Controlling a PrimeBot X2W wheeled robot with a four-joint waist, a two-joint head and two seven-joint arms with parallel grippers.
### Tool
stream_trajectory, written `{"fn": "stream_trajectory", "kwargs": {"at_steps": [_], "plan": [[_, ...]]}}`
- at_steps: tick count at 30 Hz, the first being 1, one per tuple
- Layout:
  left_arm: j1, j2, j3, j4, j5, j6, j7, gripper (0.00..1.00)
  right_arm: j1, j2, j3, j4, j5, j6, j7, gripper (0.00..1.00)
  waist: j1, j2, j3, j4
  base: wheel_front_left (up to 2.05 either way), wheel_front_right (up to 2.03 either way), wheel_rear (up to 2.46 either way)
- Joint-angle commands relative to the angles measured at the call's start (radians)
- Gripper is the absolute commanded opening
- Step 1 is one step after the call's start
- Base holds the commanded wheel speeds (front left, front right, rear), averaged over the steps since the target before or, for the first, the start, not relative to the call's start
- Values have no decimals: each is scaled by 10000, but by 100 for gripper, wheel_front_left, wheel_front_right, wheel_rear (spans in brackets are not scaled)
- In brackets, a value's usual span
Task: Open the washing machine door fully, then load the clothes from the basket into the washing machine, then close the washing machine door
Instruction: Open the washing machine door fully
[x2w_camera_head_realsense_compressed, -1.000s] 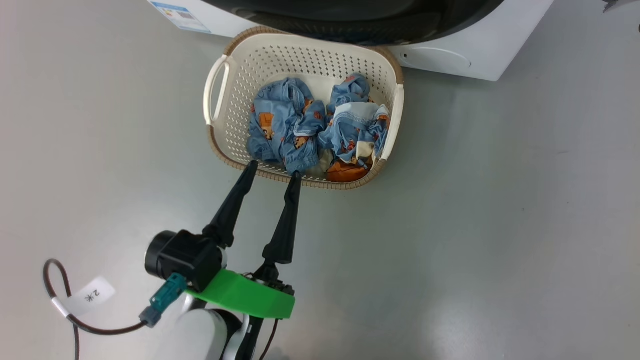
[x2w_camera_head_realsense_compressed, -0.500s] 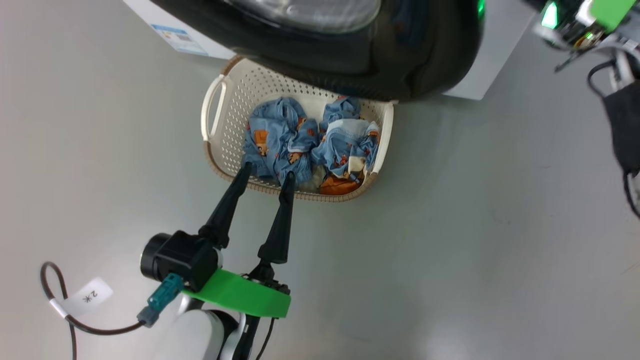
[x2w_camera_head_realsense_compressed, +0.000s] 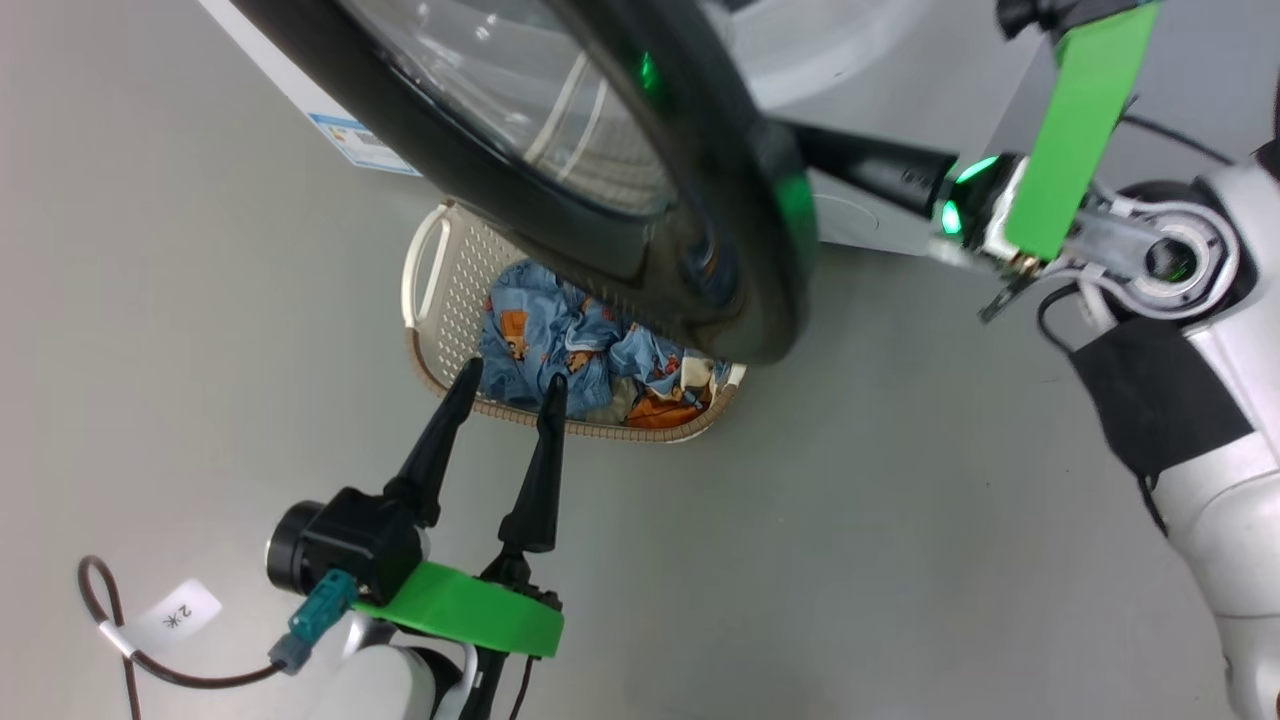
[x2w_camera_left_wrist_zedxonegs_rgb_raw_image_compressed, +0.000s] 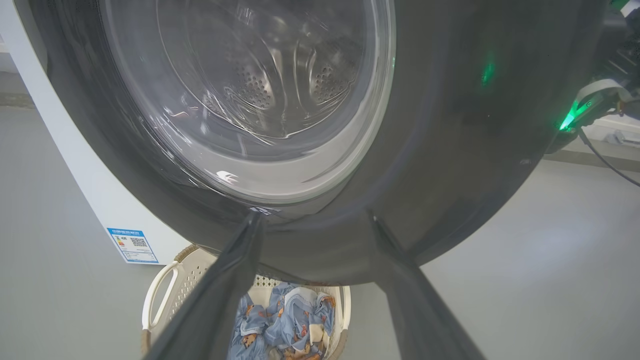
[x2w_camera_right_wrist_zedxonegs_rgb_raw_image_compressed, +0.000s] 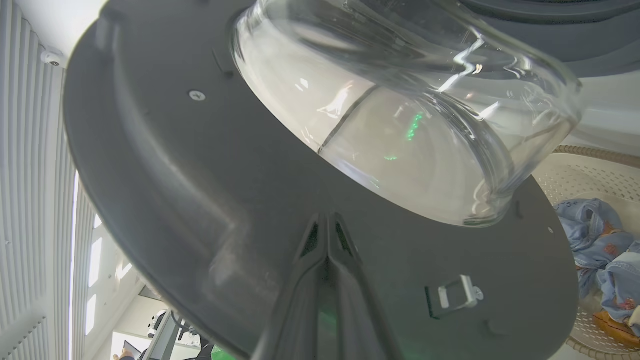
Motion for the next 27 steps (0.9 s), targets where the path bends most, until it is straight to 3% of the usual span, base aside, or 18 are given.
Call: {"fn": "stream_trajectory", "kwargs": {"at_steps": [1,16,26,27], "plan": [[161,131,352,-210,122,-30,-65,100,292,304,180,-401,-84,31,115,0,1,-1,-98,0,0,0,0],[466,131,438,-295,156,-93,-65,100,1306,912,1024,-1412,-163,31,500,0,1,-1,-425,254,0,0,0],[591,131,508,-226,196,-144,-65,100,1573,864,1055,-1288,-461,31,145,0,1,-1,-675,202,0,0,0],[600,131,524,-199,210,-173,-65,100,1588,826,1035,-1256,-535,31,39,34,1,-1,-708,178,0,0,0]]}}
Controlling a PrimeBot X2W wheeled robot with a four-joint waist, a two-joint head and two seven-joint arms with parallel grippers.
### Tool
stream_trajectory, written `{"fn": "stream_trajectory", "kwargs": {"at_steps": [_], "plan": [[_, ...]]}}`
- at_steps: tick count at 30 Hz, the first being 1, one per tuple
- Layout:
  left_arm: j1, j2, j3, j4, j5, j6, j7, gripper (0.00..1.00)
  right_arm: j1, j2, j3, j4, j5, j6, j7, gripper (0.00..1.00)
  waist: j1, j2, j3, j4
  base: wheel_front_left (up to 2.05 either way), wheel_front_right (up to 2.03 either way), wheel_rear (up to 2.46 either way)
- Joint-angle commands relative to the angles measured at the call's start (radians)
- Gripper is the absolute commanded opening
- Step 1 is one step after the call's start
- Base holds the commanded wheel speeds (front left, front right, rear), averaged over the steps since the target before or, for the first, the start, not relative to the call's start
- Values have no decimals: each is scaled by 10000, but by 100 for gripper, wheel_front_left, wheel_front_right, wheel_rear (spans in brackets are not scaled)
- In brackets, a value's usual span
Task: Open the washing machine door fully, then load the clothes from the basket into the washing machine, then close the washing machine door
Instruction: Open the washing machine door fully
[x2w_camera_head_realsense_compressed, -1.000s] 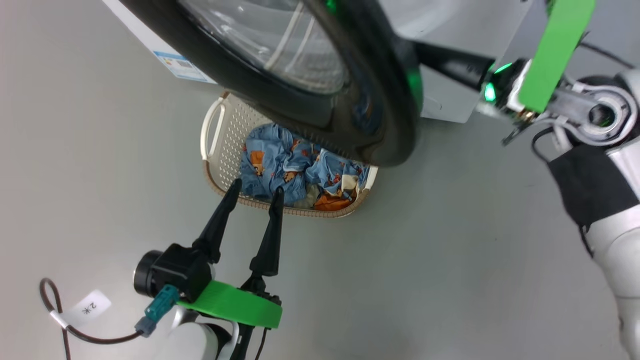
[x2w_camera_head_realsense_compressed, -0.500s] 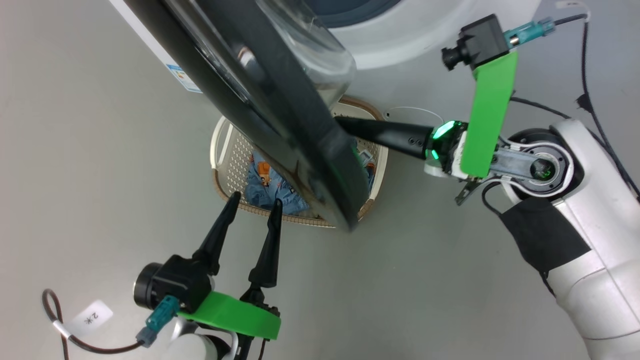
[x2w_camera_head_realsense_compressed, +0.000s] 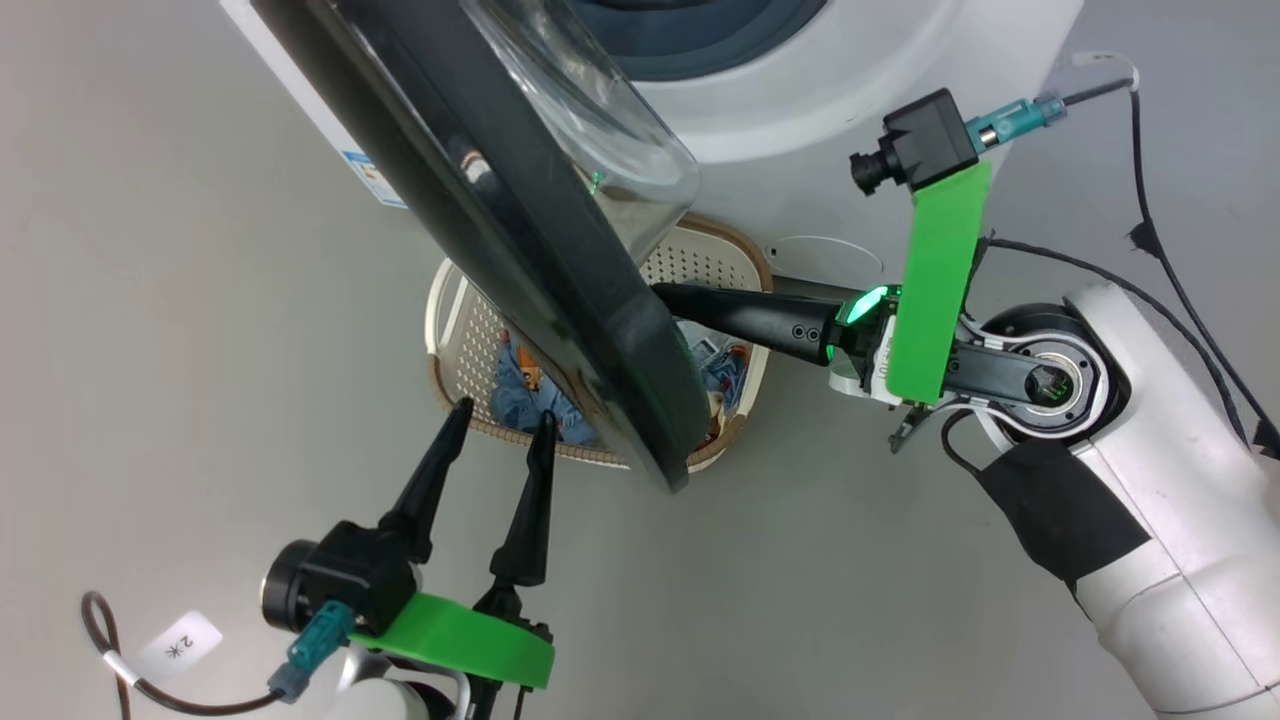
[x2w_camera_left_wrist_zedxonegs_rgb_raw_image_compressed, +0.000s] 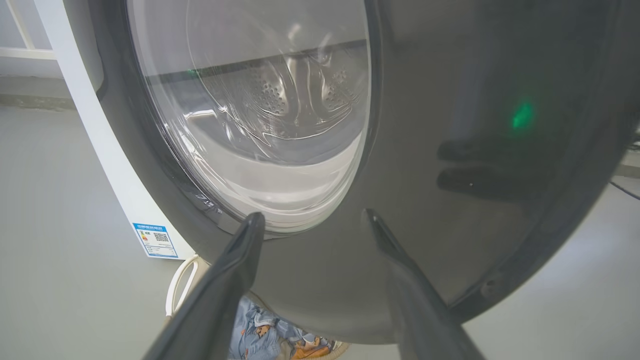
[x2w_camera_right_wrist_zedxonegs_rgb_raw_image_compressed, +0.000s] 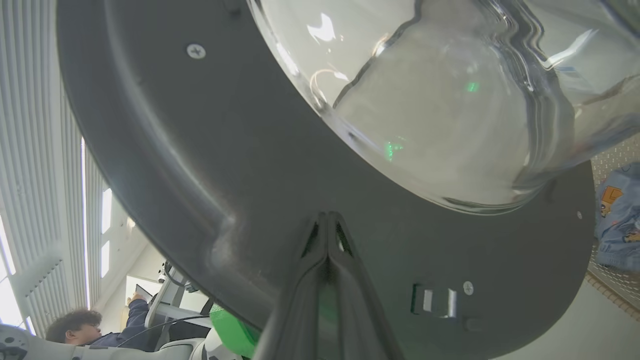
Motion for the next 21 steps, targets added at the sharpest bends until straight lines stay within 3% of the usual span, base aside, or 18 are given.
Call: {"fn": "stream_trajectory", "kwargs": {"at_steps": [1,2,3,21], "plan": [[32,127,421,-128,152,-80,-65,100,239,110,34,-195,-261,31,-232,65,0,-1,-103,-93,0,0,0],[29,127,442,-92,172,-121,-65,100,273,56,25,-179,-315,31,-333,93,0,-1,-141,-120,0,0,0],[25,127,463,-58,191,-158,-65,100,325,11,10,-163,-352,31,-448,100,0,-1,-181,-146,0,0,0],[456,127,1458,503,471,-804,-65,100,2170,-1165,271,333,-693,31,-2579,100,0,-1,-1177,-1005,0,0,0]]}}
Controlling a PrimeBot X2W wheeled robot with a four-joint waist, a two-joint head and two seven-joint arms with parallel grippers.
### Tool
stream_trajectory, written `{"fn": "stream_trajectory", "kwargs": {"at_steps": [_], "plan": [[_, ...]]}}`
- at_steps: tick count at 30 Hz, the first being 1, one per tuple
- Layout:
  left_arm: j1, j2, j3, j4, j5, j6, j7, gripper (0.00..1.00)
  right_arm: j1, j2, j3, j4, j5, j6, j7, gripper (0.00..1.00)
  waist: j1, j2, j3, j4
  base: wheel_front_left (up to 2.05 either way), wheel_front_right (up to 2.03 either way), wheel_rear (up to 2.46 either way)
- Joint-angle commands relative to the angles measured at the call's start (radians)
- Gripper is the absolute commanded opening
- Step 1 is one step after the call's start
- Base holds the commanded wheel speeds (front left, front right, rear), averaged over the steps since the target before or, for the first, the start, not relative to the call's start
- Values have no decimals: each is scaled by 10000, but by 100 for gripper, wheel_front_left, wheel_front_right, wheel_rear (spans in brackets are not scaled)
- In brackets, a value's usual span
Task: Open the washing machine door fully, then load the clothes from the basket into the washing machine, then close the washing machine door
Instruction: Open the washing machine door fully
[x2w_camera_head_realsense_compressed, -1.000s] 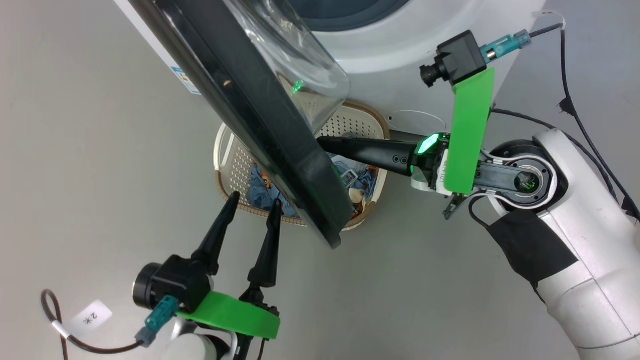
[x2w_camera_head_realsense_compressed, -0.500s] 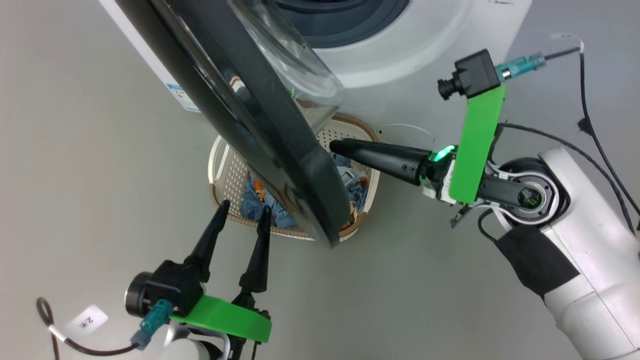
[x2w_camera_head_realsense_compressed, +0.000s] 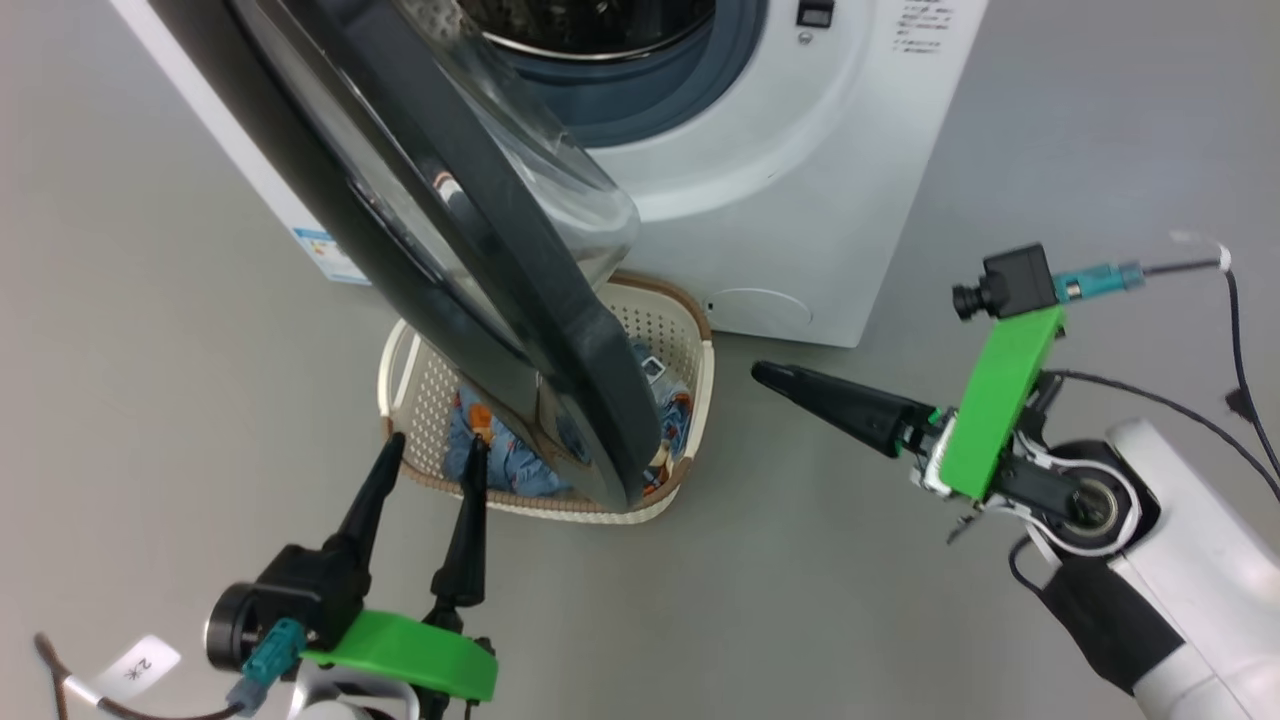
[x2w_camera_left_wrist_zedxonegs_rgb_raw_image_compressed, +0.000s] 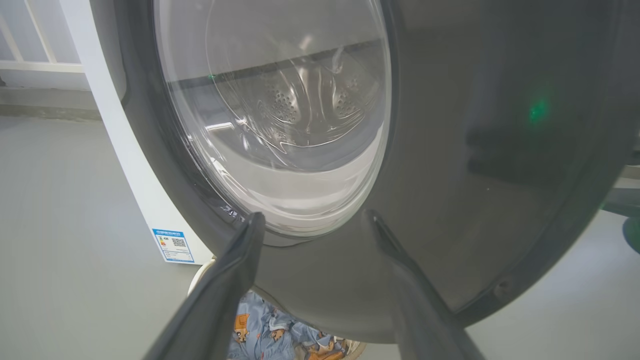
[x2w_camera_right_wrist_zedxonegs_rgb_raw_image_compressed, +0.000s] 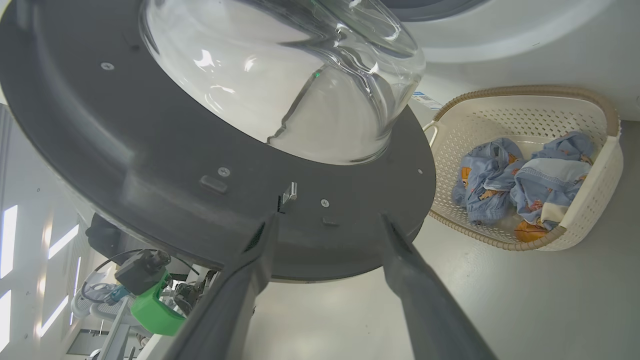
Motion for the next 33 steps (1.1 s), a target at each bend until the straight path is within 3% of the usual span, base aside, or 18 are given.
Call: {"fn": "stream_trajectory", "kwargs": {"at_steps": [1,17,33], "plan": [[105,123,441,-131,91,-79,-65,100,314,-134,145,-199,-75,29,-250,100,0,-1,-263,-249,0,0,0],[741,123,1072,137,272,-445,-65,100,2423,-1461,363,629,-221,29,-2696,100,0,-1,-1050,-868,0,0,0],[1117,123,1397,395,373,-648,-65,100,3438,-2180,1520,1108,-899,29,-5154,100,0,-1,-1534,-1149,0,0,0]]}}
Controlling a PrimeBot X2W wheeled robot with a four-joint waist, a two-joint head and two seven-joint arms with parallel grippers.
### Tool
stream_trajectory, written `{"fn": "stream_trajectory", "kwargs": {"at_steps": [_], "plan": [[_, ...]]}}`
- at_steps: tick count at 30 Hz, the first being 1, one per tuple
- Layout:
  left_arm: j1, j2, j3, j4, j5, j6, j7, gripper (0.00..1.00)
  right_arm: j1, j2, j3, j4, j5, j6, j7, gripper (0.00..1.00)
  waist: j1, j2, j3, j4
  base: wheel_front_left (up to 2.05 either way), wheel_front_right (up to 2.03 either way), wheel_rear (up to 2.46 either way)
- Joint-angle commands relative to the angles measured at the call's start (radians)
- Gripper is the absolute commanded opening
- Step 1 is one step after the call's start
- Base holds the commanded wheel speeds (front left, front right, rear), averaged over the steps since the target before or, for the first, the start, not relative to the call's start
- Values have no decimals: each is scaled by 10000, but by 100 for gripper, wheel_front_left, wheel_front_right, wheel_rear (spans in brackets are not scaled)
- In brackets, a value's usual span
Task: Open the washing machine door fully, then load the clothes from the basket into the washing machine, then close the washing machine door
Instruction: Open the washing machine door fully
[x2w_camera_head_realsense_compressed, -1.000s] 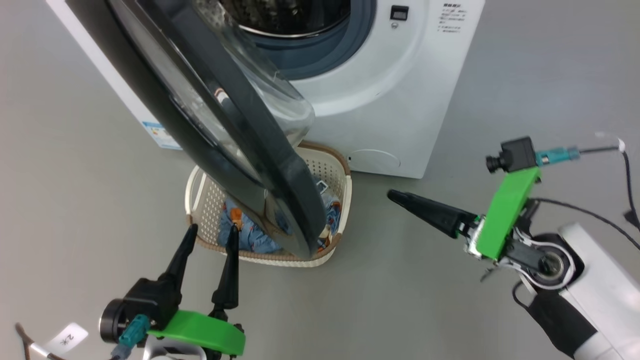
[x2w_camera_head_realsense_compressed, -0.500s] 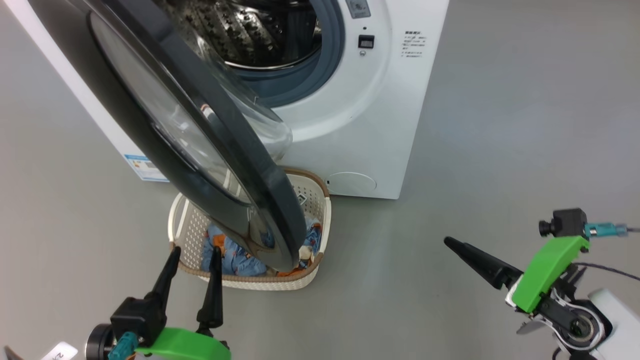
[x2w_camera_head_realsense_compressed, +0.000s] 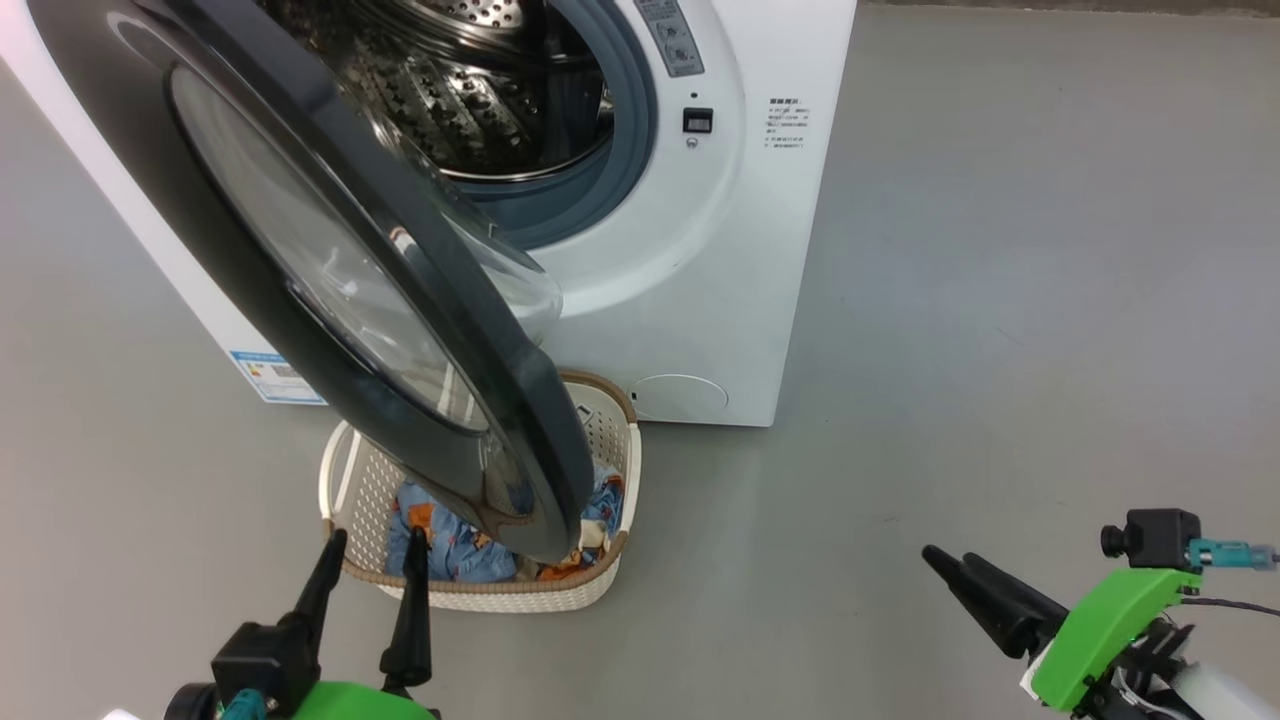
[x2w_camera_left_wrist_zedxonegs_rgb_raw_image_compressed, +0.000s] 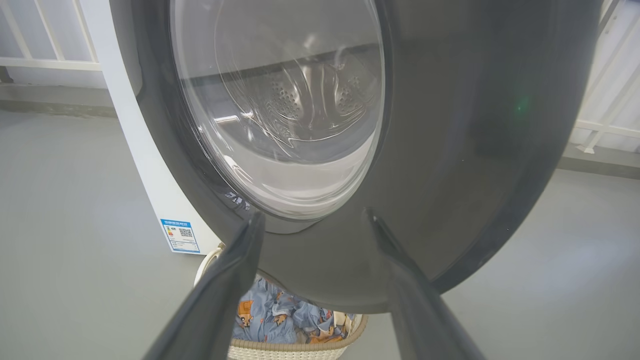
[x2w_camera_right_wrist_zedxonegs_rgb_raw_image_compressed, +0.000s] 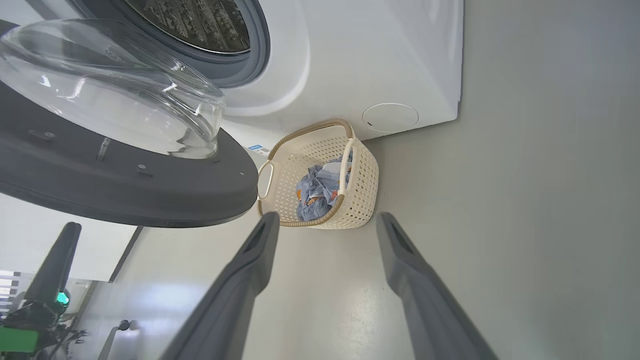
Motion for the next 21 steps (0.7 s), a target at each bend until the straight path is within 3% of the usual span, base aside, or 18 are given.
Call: {"fn": "stream_trajectory", "kwargs": {"at_steps": [1,8,14,21], "plan": [[-132,108,355,-188,144,-73,-65,100,163,-350,178,-114,-271,29,-308,100,0,0,3,-1,0,0,0],[-144,108,409,-107,150,-106,-65,100,-14,-740,1355,326,-1494,29,-2440,100,0,0,17,2,0,0,0],[-148,108,461,-75,164,-111,-65,100,-251,-836,1921,786,-2373,29,-3205,100,0,0,15,-10,0,0,0],[-161,108,540,-120,175,-104,-65,100,289,-181,-582,386,-4882,29,-3229,100,0,0,64,-73,0,0,0]]}}
